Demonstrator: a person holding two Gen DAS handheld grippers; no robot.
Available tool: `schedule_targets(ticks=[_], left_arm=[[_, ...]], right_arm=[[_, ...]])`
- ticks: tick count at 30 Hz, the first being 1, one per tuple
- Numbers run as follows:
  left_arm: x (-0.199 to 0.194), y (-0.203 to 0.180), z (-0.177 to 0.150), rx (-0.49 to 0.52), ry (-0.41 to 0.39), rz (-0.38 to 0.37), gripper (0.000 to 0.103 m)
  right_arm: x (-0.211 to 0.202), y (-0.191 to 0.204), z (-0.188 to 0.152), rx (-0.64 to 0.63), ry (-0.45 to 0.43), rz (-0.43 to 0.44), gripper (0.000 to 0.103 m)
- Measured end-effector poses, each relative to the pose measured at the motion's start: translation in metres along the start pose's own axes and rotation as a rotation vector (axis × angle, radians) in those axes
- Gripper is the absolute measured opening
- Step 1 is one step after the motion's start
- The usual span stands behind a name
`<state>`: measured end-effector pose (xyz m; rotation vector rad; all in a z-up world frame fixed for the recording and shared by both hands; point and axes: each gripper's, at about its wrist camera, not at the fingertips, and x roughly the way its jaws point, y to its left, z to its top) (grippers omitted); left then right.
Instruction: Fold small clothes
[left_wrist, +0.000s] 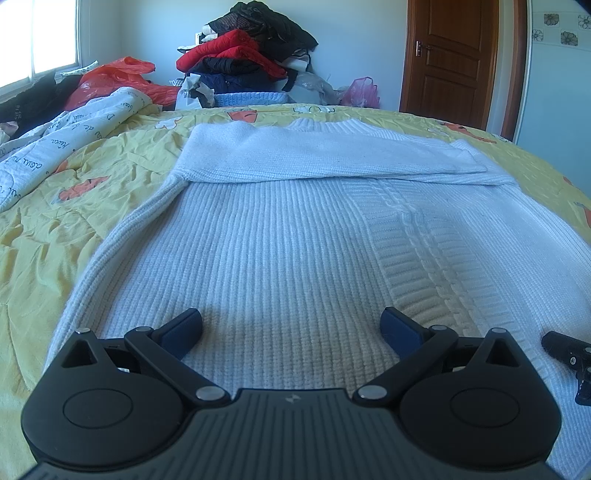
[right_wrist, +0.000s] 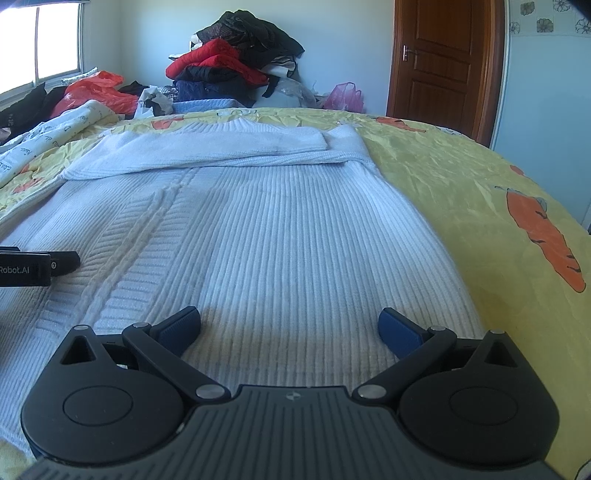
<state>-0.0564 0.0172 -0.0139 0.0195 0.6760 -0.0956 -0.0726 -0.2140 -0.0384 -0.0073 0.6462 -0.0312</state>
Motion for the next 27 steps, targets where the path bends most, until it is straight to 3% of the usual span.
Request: schedule_targets(ticks=[27], left_arm=[[-0.0050, 0.0053, -0.0044, -0.012, -0.013, -0.014, 0.103]], right_arm=[[-0.0003, -0.0005, -0.0007, 0.001, 0.000, 0.001, 0.101]])
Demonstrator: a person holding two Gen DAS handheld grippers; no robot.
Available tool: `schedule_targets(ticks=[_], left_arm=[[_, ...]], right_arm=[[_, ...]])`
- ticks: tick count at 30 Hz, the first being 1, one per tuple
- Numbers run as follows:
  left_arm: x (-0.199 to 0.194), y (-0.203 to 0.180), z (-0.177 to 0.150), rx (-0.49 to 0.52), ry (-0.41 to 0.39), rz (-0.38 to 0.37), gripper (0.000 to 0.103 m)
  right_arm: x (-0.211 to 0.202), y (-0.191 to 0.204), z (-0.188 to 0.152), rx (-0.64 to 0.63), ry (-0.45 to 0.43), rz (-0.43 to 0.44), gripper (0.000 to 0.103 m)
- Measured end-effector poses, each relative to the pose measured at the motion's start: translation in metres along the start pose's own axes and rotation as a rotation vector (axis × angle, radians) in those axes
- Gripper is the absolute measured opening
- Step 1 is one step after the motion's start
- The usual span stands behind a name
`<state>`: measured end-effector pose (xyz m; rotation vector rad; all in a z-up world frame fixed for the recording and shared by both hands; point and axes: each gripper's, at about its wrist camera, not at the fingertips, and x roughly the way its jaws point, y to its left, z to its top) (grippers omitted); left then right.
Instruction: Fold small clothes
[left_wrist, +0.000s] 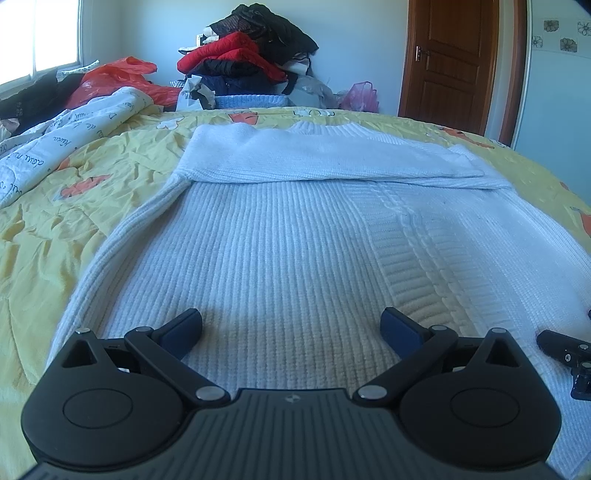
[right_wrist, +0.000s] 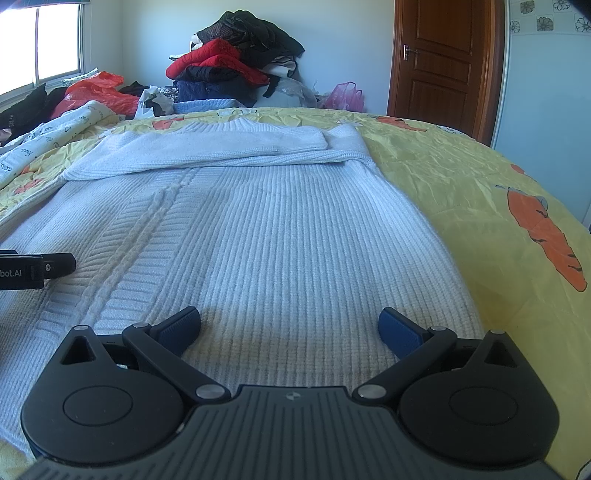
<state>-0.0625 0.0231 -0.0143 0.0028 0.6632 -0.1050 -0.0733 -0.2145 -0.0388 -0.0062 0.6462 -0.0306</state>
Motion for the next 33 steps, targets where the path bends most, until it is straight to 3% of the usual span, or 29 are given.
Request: schedule_targets(ticks=[33], left_arm=[[-0.0027, -0.0014, -0.0029, 0.008, -0.001, 0.020, 0.103]], right_arm=[[-0.0013, 0.0010, -0.0022, 0.000, -0.004, 0.006, 0.101]])
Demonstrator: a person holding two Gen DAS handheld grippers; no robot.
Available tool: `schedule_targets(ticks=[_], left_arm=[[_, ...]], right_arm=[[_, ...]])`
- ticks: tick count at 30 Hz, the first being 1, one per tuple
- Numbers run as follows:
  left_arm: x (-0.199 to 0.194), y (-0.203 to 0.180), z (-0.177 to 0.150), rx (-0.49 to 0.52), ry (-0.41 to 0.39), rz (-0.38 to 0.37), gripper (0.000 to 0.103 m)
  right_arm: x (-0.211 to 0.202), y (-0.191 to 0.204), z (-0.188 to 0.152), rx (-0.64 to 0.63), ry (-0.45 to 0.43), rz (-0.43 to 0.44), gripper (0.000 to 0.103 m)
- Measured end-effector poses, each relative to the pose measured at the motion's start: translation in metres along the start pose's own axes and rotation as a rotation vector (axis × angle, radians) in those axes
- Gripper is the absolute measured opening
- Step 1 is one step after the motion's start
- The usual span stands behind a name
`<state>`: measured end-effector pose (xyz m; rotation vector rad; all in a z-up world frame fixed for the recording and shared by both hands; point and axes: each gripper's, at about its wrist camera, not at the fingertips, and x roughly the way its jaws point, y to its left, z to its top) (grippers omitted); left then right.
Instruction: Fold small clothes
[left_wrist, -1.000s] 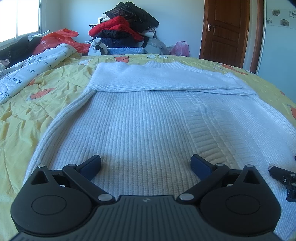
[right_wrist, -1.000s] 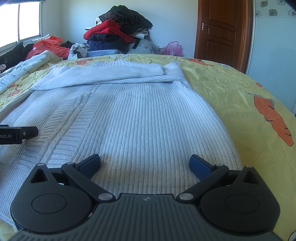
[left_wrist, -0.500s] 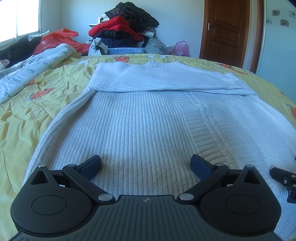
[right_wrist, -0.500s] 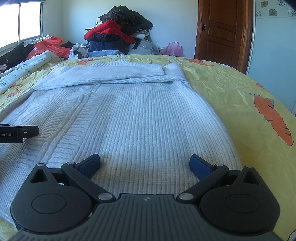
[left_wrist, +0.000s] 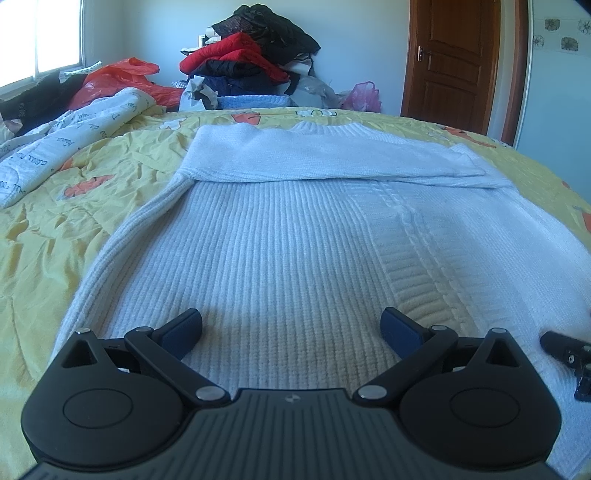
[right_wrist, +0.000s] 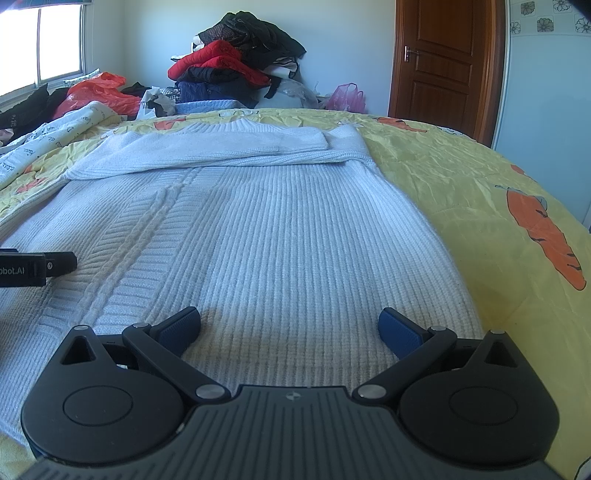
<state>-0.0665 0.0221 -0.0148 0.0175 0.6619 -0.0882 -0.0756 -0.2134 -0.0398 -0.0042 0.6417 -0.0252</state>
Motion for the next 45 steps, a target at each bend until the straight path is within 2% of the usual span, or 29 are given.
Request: schedule_targets(ticks=[11, 21, 45], left_arm=[[-0.021, -0.002, -0.017, 0.008, -0.001, 0.038, 0.103], [-0.034, 0.003, -0.028, 0.005, -0.006, 0.021, 0.103], [-0.034, 0.003, -0.029, 0.004, -0.007, 0.021, 0.103]], right_arm=[[-0.001, 0.000, -0.001, 0.000, 0.000, 0.000, 0.101], [0.000, -0.001, -0.001, 0.001, 0.000, 0.001, 0.101], [0.000, -0.001, -0.001, 0.002, 0.000, 0.003, 0.101]])
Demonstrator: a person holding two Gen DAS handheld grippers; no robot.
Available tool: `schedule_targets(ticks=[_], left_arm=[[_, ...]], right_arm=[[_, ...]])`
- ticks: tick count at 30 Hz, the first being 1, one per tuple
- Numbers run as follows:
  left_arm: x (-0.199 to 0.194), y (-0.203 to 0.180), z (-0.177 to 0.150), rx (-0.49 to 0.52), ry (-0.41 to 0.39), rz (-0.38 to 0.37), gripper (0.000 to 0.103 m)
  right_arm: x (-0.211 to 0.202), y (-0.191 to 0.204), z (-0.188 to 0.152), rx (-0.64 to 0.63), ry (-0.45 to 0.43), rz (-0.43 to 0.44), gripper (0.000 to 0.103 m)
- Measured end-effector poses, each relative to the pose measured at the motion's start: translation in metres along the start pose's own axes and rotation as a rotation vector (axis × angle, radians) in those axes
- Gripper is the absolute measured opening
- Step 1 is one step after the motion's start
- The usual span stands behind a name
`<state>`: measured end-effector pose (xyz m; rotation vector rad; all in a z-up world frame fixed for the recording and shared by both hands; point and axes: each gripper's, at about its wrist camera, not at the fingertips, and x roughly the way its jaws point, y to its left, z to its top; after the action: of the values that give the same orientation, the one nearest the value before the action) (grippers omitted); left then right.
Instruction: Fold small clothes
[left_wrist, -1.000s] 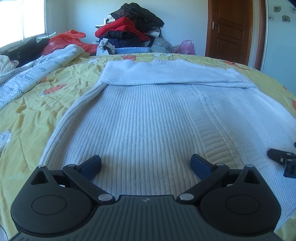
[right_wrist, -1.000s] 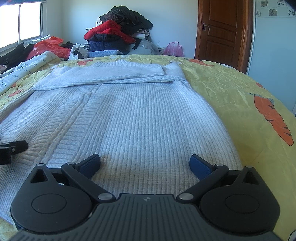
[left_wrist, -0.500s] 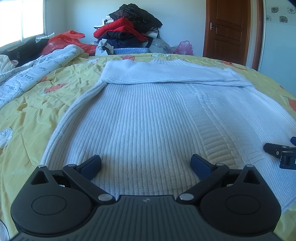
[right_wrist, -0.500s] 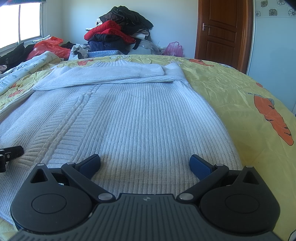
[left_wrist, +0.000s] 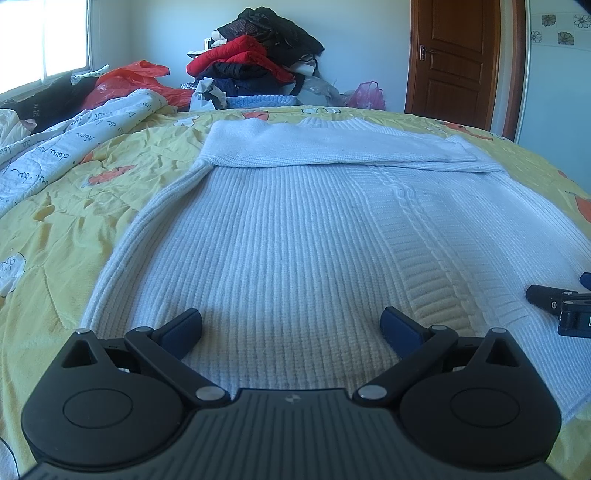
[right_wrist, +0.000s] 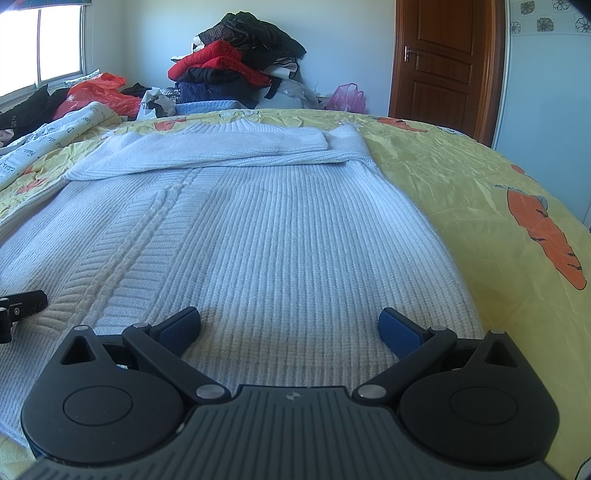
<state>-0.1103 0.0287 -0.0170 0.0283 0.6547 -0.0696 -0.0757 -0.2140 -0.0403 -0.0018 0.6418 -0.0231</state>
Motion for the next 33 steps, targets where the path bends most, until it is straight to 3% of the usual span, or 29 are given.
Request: schedule_targets(ticks=[21, 33], left_arm=[[0.000, 0.000, 0.000, 0.000, 0.000, 0.000, 0.103], [-0.001, 0.000, -0.001, 0.000, 0.000, 0.000, 0.103]], right_arm=[[-0.001, 0.000, -0.001, -0.005, 0.003, 0.004, 0.101], [-0.023, -0.005, -0.017, -0.040, 0.005, 0.043, 0.101]])
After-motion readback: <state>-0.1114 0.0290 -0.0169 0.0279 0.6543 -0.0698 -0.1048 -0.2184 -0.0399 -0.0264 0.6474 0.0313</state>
